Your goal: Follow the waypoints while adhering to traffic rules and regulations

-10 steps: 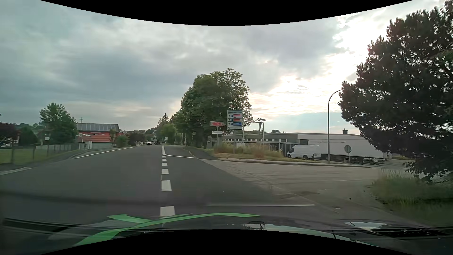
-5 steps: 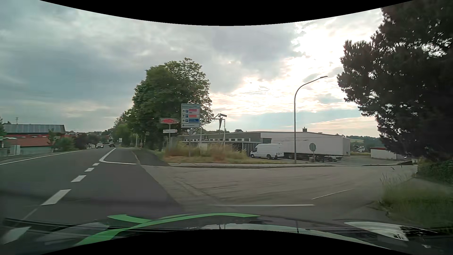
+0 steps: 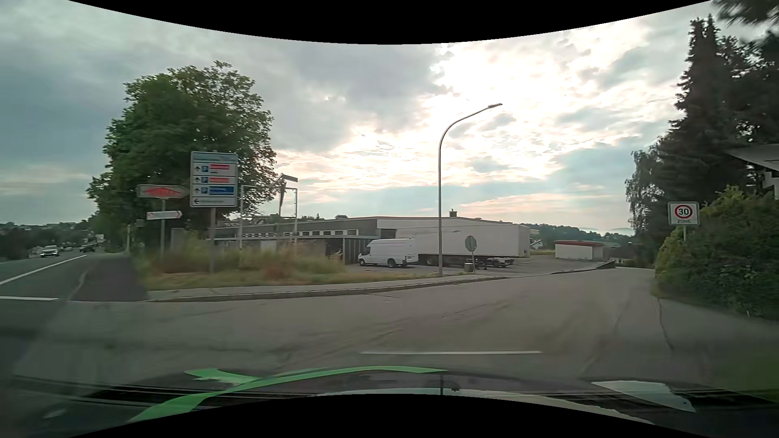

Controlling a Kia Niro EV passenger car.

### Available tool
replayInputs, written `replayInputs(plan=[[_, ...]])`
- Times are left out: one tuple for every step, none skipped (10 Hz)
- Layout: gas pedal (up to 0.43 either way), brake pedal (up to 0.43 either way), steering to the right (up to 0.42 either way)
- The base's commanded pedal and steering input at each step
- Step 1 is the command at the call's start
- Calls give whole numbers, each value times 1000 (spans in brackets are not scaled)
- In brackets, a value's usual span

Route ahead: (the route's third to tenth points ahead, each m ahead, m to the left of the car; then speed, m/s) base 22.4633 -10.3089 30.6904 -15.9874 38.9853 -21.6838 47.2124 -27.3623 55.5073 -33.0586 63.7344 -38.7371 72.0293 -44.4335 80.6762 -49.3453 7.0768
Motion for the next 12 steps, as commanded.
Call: replayInputs(plan=[[240,0,243],[240,0,239],[240,0,231],[240,0,221],[268,0,215],[268,0,211],[268,0,207],[268,0,203],[268,0,191],[268,0,177],[280,0,154],[280,0,134]])
